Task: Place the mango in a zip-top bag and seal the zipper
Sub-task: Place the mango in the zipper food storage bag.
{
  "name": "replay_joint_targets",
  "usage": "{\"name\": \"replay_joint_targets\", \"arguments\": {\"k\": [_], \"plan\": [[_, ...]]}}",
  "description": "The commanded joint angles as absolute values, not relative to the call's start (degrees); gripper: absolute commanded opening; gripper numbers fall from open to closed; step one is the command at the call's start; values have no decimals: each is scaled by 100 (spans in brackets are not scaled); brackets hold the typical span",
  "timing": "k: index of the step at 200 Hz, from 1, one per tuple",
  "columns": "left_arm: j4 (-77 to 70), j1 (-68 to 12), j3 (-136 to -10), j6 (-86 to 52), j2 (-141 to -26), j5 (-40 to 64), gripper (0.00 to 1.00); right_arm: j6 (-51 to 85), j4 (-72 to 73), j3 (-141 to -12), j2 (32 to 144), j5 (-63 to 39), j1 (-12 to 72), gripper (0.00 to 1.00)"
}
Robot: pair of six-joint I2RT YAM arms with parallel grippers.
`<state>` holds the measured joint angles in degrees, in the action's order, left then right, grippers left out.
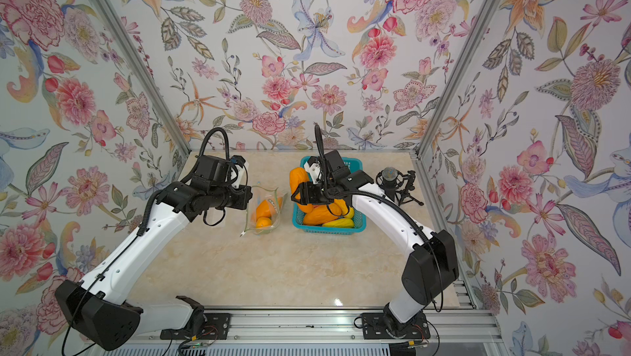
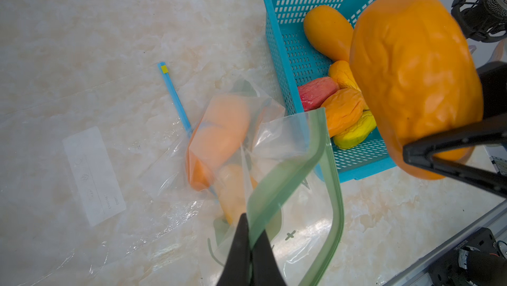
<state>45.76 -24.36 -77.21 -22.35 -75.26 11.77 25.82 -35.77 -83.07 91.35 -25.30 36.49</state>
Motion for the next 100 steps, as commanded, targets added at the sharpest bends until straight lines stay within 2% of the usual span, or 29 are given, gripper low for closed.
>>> {"name": "replay_joint_targets", "arguments": {"k": [1,52,100], "plan": [[4518,-2376,-7653,-2274,-7339,1197,0,3386,-2914,-7937,8793,-3701,4128,61],[4456,-2374,-7575,-2294,-7286,1279,0,4163,-2467,-7481,8488,-4156,4778,59],[4386,-2375,-7557,-2305,-7229,1388,0,4640,-2180,-7351,8538,-4414,4866,59]]}}
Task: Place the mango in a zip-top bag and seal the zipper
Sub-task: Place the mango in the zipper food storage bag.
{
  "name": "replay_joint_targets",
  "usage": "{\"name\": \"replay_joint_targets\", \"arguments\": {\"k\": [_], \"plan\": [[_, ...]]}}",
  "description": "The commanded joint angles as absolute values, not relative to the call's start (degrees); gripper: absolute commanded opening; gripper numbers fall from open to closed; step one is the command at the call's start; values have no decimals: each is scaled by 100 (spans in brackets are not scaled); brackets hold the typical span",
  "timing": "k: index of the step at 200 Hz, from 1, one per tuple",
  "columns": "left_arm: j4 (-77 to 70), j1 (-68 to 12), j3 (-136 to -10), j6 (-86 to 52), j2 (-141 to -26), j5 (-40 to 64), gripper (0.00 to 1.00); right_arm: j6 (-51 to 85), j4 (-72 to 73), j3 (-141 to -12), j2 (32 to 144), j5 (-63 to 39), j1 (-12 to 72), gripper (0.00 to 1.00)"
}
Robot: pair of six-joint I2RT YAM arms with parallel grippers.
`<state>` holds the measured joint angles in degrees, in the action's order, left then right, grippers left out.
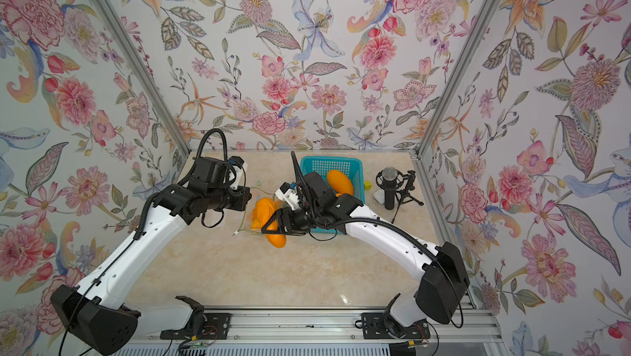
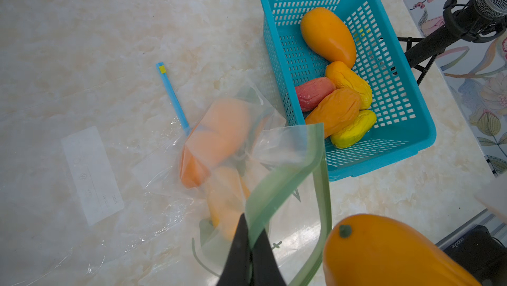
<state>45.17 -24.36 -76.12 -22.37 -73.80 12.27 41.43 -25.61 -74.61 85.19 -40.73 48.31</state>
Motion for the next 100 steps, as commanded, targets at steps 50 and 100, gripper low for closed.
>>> {"name": "replay_joint_targets", "arguments": {"k": [50,100], "plan": [[4342,-2392,-7579,-2313,-7096,1554,0,5320,-1419,-7543,9081,-4615,4723,59],[4254,-2435,-7551,-2232,-7005,2003,0,6635,-204,-7576,9577,-4496,4501,60]]}}
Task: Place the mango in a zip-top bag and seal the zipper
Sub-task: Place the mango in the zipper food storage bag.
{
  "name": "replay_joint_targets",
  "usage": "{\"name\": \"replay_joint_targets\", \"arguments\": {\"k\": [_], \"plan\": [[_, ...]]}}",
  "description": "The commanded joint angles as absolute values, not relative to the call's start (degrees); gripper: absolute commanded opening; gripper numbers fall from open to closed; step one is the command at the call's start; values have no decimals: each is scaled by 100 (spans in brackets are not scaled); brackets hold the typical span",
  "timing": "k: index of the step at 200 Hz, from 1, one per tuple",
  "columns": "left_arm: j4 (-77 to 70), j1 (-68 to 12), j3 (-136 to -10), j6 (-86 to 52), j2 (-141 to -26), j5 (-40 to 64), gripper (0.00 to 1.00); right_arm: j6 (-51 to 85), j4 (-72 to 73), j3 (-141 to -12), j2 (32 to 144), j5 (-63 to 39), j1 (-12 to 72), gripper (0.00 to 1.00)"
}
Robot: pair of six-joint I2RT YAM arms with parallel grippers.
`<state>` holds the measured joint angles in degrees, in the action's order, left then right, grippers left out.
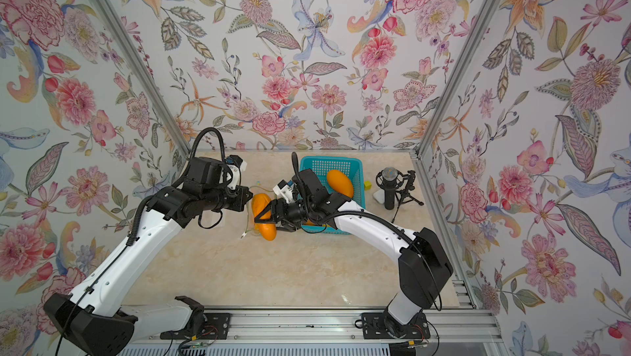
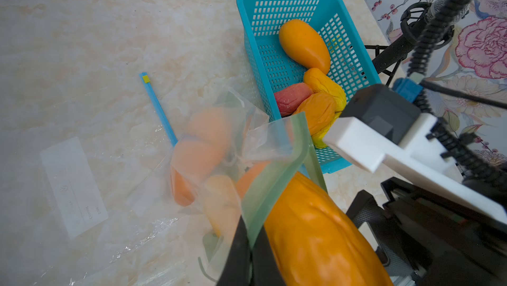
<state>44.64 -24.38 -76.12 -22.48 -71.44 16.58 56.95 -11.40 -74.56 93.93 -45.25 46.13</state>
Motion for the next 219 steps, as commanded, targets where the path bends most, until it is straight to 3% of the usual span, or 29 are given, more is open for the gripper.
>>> {"name": "replay_joint_targets", "arguments": {"k": [1,32,60,138,180,219], "plan": [[4254,-2435,-7550,-2228,-7005,2008,0,6657,-185,-7580,9587,-4489,4496,60],[4258,-2444,-7539,-2202,-6945,1952,0,7165,112,-7747,9773,-4336,4376,79],[4271,-2444,-7513,-2198,-6942,1872,0,7119,158,-7770,9712,-4319,4316,83],[4245,-2378,-7875,-2305,-7079,1861,0,7572,321,-6738,8785,-3640,3987,79],[4201,-2367,-8032,-2394,-7084,1899,0,7403,339,-6903,8814,-3735,4054,81],[4323,-2164,-8259,-2386,-7084,1780,0,6759,-104,-7043,8299,-3351,3796,75]]}}
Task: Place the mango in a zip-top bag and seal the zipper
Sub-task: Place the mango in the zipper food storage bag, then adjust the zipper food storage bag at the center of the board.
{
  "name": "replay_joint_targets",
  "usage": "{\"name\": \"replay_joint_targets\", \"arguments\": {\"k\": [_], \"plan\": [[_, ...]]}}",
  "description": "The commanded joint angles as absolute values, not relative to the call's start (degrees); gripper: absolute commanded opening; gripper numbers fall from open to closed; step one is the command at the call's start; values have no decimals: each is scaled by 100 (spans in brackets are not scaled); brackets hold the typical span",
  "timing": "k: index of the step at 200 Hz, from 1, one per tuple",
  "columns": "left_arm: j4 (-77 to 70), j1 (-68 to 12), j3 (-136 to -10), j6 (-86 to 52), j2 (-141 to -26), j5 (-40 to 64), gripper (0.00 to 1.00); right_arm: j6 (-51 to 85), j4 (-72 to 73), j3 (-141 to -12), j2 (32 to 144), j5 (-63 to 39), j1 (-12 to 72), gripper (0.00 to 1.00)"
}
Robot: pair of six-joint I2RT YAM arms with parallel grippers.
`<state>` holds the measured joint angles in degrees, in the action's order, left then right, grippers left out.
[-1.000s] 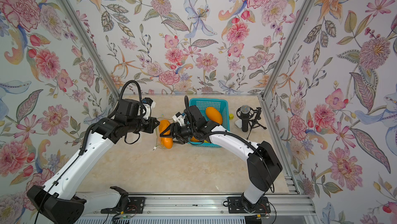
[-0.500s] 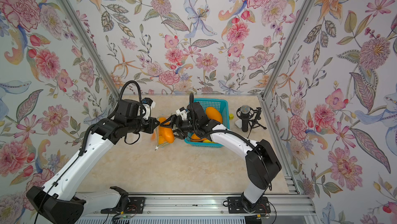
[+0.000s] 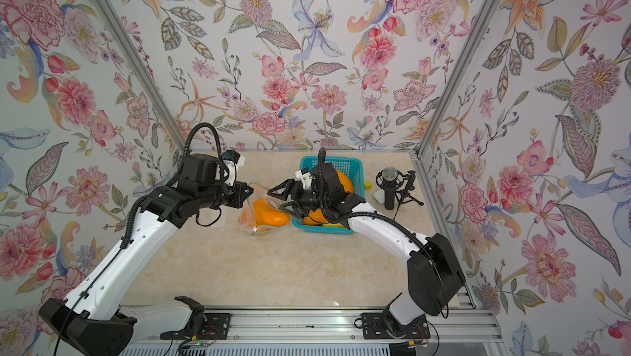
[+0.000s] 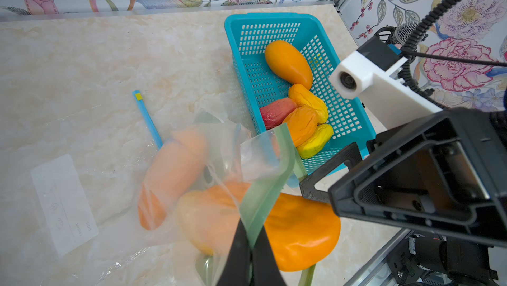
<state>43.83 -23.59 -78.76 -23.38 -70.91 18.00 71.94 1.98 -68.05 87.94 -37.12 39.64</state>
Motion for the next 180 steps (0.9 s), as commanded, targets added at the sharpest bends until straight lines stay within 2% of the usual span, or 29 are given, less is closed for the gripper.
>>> {"name": "replay_joint_targets", "arguments": {"k": [1,59,73,146,180], "plan": [[4328,-2159,-8274,-2384,-7084,1773,0,6733,-136,-7050,8280,-3337,3788,75],[4093,-1866,-8437,-2564,-6886,1434,0,5363,-1900,-7159,7660,-2424,3340,70],[4035,-1838,-8450,-2628,-6880,1728,0,5201,-2002,-7160,7692,-2422,3292,69],[3999,-1844,-8239,-2636,-6848,1908,0,3726,-2680,-8516,8907,-2003,4569,66],[4063,-1839,-8220,-2584,-6778,1924,0,3641,-2751,-8705,9201,-1715,4630,58]]}}
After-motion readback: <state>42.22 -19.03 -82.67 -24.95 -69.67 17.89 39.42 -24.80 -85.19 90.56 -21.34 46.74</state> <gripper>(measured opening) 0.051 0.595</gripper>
